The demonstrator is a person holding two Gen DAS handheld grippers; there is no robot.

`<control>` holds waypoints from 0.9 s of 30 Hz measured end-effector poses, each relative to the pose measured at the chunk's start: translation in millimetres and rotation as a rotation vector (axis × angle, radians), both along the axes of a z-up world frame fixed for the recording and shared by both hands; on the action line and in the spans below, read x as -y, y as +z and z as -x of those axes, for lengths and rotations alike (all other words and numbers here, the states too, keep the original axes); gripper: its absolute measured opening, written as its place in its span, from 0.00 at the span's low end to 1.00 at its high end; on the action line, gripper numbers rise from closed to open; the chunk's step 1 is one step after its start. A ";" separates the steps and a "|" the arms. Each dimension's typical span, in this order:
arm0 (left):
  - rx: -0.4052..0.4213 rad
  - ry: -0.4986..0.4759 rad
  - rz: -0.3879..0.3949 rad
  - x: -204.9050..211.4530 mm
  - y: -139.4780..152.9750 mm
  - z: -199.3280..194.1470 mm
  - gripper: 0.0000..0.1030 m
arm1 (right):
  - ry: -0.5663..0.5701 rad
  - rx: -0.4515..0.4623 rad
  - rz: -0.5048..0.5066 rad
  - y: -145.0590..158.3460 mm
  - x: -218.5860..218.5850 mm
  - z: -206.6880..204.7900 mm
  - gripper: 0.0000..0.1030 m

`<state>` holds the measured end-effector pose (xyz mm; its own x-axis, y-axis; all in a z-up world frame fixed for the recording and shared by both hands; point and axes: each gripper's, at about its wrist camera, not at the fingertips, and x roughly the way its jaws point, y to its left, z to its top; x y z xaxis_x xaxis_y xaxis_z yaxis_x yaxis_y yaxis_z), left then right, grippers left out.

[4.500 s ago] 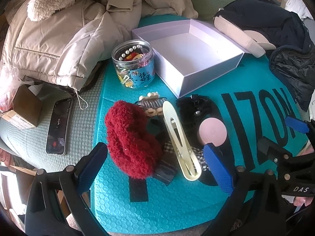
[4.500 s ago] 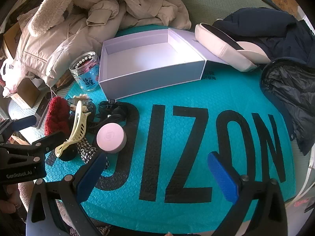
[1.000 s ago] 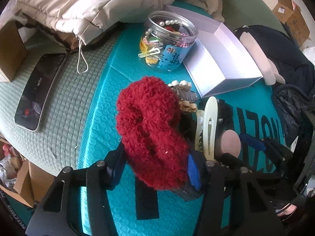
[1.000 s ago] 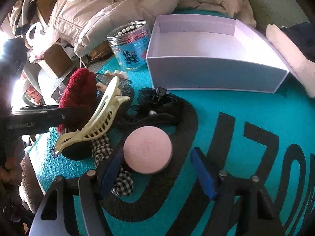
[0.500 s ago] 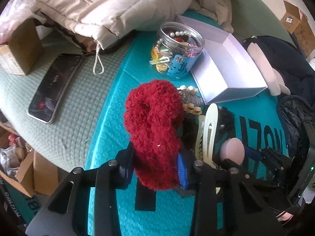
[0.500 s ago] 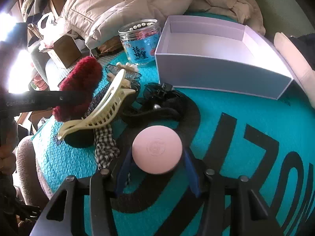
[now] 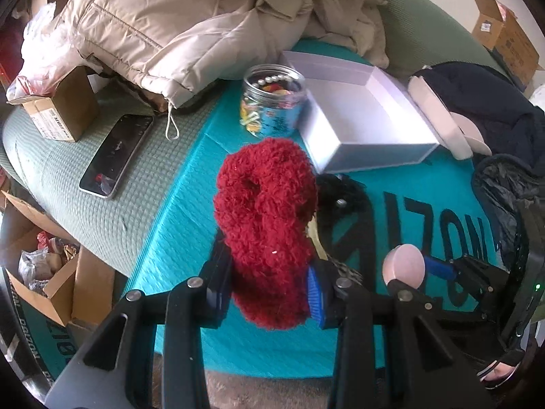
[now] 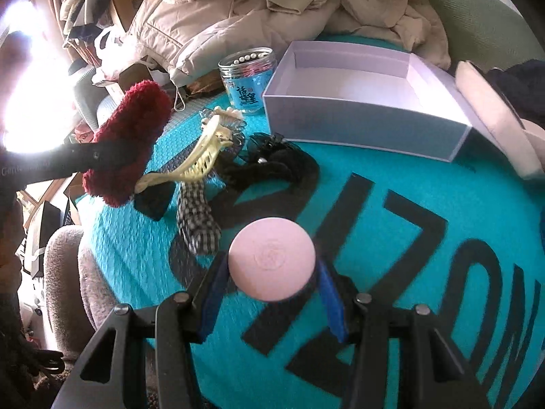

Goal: Organize objects
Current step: 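Carry pink compact in right tool while left tool carries red scrunchie over white box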

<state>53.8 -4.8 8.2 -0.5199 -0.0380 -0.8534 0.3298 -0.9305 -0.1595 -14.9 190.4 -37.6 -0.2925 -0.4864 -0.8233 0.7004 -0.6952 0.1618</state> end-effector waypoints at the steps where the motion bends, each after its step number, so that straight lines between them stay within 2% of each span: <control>1: -0.002 0.000 -0.002 -7.2 1.8 -3.7 0.34 | 0.001 -0.003 0.000 1.6 -5.4 -2.6 0.51; 15: 0.000 -0.022 0.009 -112.2 8.5 -26.7 0.34 | 0.023 -0.043 -0.009 23.6 -77.3 -22.3 0.51; 22: -0.007 -0.033 0.009 -143.1 10.5 -25.0 0.34 | 0.020 -0.066 -0.019 28.6 -102.5 -19.5 0.50; 27: 0.003 -0.053 0.038 -155.9 11.9 -11.4 0.34 | 0.018 -0.066 -0.030 28.9 -106.0 -11.1 0.50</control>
